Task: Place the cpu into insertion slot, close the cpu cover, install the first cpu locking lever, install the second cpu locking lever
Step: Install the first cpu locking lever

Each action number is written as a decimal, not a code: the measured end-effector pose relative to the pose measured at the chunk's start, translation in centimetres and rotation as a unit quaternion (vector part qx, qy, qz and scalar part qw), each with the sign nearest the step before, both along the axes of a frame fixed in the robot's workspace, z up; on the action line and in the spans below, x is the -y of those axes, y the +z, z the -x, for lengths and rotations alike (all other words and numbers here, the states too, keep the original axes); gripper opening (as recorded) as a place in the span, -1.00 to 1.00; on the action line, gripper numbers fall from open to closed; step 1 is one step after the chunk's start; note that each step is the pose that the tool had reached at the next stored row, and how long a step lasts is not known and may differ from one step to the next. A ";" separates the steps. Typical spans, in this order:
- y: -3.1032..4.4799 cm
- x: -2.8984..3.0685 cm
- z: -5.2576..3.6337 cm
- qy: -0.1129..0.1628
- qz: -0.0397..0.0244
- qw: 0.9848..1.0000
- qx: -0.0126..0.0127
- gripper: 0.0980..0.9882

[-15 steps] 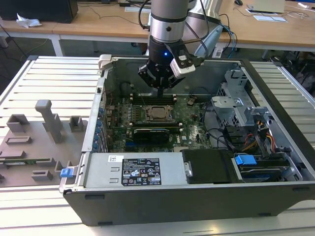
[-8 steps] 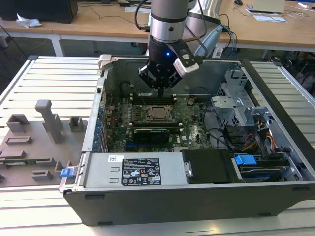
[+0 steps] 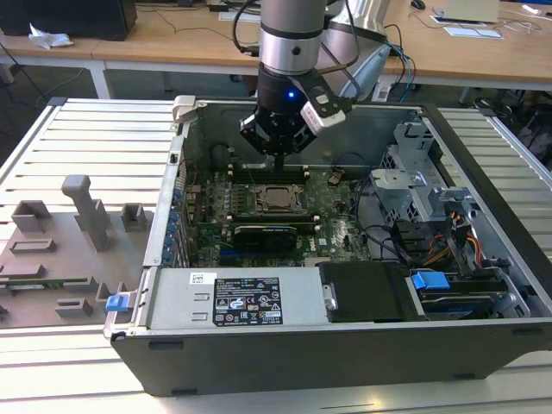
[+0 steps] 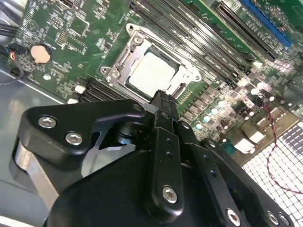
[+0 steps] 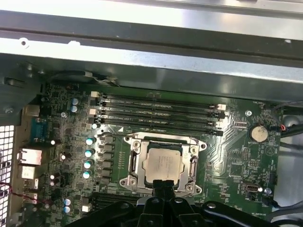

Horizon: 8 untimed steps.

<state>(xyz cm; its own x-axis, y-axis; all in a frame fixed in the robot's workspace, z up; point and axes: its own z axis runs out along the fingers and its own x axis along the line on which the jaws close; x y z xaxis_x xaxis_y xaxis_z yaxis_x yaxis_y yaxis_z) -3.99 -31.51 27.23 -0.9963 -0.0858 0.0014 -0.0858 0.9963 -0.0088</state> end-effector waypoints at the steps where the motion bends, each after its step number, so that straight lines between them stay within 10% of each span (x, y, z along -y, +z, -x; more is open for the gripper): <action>1: 0.00 0.00 0.52 0.000 0.000 1.000 0.000 -0.98; 8: 0.00 0.00 2.89 0.000 0.000 1.000 0.001 -0.98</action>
